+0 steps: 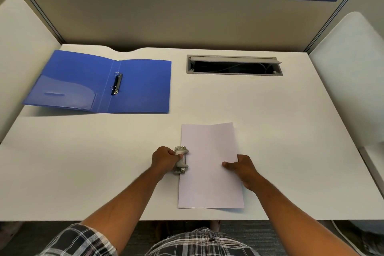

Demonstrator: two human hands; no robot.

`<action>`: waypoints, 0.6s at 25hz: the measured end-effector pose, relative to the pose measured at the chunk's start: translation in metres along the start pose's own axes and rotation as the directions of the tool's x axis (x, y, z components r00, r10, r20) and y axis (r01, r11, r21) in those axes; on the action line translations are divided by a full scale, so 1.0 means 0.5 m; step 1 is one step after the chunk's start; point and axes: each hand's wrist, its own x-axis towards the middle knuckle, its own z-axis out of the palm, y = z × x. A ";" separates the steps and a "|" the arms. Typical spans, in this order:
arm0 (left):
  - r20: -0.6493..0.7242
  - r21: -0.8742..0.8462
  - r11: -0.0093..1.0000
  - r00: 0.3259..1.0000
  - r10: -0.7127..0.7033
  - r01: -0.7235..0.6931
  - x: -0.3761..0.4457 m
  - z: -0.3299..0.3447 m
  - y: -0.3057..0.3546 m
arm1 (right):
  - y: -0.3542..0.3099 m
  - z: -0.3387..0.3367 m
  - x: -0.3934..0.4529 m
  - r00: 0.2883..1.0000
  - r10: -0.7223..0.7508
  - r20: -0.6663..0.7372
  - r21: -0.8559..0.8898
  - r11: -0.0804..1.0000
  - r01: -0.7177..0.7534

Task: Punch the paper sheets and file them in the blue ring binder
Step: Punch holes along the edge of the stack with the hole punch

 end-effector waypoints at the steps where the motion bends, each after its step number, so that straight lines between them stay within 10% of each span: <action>1: -0.006 0.011 1.000 1.000 -0.001 0.001 0.001 0.001 -0.003 | 0.001 -0.001 0.001 1.000 -0.010 -0.011 -0.014 1.000 0.010; 15: 0.024 -0.070 0.996 0.998 -0.057 0.058 0.018 -0.003 -0.010 | 0.013 -0.025 0.003 0.996 -0.053 -0.072 -0.044 0.998 0.050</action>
